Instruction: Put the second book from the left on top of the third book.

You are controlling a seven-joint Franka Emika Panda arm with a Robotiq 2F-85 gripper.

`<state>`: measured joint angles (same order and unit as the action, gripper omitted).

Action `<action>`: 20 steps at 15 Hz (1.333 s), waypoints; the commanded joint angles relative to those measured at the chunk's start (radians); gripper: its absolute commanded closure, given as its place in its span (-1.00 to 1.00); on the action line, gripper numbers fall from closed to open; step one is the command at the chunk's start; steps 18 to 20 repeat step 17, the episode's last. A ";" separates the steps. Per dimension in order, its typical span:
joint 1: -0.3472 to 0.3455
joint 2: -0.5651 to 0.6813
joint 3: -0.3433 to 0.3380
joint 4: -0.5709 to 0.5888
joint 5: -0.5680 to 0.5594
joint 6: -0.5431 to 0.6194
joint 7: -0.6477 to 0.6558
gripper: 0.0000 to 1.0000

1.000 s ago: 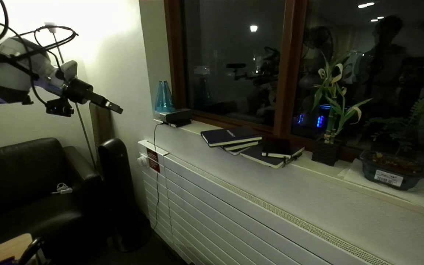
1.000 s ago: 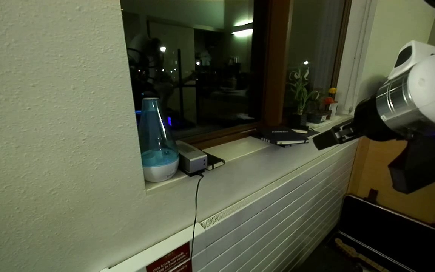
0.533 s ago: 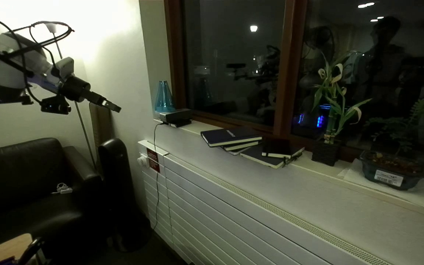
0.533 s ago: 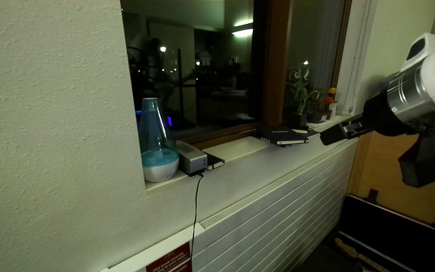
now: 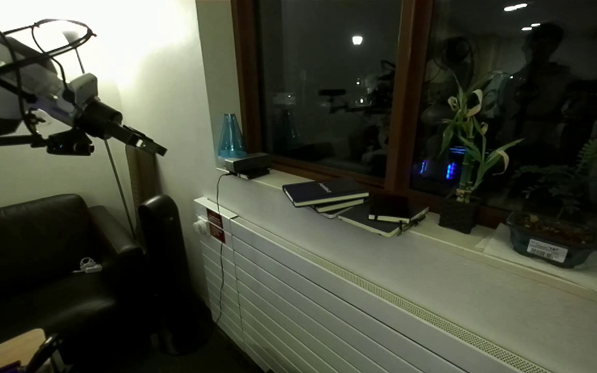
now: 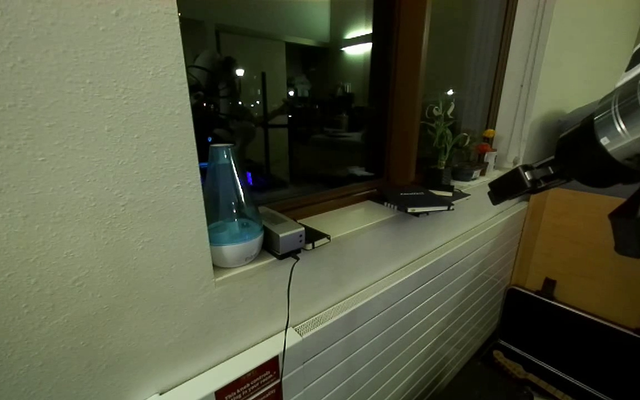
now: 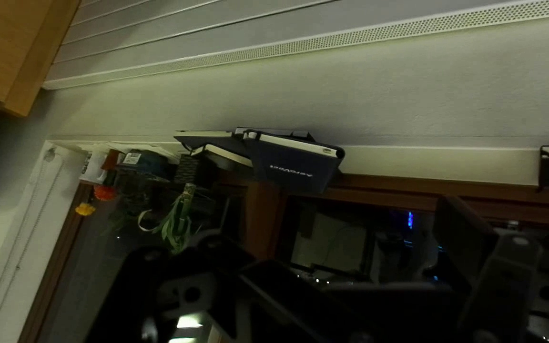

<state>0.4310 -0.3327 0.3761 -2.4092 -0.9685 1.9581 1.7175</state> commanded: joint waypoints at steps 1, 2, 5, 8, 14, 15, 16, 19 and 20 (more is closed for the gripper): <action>-0.018 -0.070 0.002 -0.036 0.051 -0.002 -0.015 -1.00; -0.022 -0.076 0.002 -0.037 0.060 -0.003 -0.013 -1.00; -0.033 -0.088 0.003 -0.033 0.066 -0.002 -0.014 -1.00; -0.040 -0.090 0.004 -0.031 0.062 0.002 -0.011 -1.00; -0.046 -0.060 0.014 -0.008 0.041 0.005 -0.005 -1.00; -0.046 -0.060 0.014 -0.008 0.041 0.005 -0.005 -1.00; -0.046 -0.060 0.014 -0.008 0.041 0.005 -0.005 -1.00; -0.046 -0.060 0.014 -0.008 0.041 0.005 -0.005 -1.00; -0.046 -0.060 0.014 -0.008 0.041 0.005 -0.005 -1.00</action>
